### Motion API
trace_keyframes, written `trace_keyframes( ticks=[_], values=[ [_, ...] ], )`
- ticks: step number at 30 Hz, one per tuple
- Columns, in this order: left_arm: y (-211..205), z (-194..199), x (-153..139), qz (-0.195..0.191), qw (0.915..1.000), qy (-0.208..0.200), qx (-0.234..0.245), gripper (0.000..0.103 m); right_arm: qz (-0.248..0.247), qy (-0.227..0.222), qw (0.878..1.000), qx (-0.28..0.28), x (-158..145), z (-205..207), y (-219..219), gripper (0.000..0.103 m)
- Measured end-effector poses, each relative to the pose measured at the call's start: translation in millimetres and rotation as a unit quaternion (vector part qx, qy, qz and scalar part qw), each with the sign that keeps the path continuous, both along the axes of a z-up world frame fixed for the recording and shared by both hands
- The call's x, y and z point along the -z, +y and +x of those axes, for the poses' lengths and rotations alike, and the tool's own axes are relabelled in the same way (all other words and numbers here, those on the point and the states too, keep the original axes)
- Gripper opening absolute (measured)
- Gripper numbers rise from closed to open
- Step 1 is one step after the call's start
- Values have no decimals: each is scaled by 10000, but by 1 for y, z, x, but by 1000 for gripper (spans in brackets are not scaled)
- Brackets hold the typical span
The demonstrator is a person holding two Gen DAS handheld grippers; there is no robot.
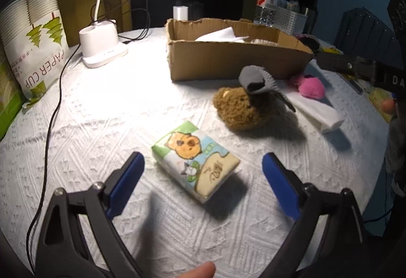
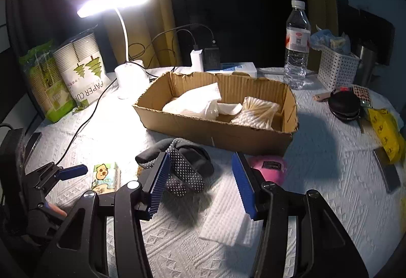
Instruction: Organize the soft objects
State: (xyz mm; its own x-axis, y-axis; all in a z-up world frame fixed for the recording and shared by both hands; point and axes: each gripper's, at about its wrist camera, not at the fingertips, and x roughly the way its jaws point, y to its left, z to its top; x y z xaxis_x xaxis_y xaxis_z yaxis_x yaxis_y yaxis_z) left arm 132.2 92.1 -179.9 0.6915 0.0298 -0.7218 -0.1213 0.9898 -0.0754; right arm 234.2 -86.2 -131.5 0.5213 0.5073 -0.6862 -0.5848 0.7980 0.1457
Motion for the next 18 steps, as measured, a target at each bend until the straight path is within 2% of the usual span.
trace_keyframes(
  ticks=[3,9,11,18],
  values=[
    [7,9,5,181,9997,161,-73,95,16,33,10000,61,2,3,-5,54],
    [9,20,12,66,9992,380,107,94,54,80,9998,197,5,12,-13,54],
    [9,23,15,-17,9989,432,167,80,53,99,9997,213,7,14,-15,54],
    [-2,22,6,95,9986,280,436,79,77,124,9996,230,6,21,-17,54]
  ],
)
